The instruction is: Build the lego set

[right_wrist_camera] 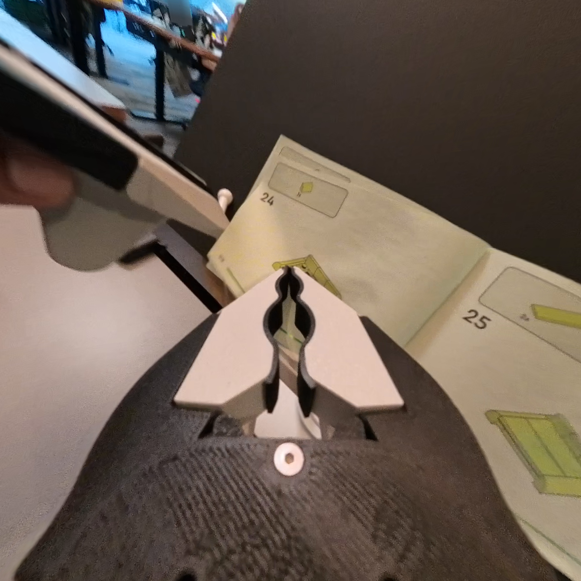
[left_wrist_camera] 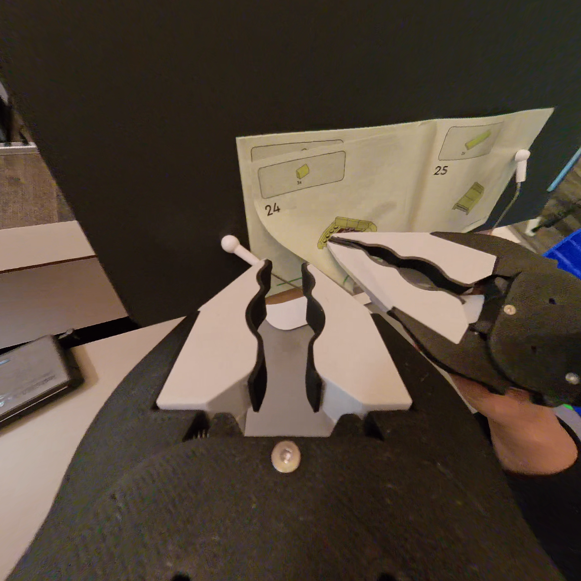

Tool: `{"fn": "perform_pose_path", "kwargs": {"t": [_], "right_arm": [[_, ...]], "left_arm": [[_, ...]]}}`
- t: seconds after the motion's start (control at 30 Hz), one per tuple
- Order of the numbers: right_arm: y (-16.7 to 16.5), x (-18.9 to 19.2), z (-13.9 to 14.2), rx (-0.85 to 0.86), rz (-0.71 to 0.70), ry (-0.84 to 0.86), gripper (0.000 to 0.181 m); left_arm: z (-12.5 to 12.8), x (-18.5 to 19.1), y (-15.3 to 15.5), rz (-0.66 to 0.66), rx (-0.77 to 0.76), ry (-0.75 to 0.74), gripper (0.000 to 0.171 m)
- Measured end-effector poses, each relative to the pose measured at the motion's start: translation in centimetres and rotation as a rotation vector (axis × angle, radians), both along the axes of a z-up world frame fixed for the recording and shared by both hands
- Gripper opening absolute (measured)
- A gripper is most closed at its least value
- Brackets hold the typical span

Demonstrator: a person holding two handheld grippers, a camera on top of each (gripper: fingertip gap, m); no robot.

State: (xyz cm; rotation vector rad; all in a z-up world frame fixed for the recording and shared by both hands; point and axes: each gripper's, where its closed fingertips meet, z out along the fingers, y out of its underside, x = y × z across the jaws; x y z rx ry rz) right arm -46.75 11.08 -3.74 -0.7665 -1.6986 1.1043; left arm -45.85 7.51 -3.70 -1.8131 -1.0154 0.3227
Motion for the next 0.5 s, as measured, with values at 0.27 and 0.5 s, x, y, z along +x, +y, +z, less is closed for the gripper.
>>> {"fn": "perform_pose_path", "kwargs": {"t": [0.27, 0.5], "right_arm": [[-0.5, -0.5, 0.1, 0.101, -0.054, 0.087, 0.000], [-0.6, -0.6, 0.3, 0.010, -0.041, 0.071, 0.000]], "left_arm": [[-1.6, -0.5, -0.9, 0.053, -0.053, -0.066, 0.041], [-1.3, -1.6, -0.5, 0.047, 0.056, -0.038, 0.013]]}}
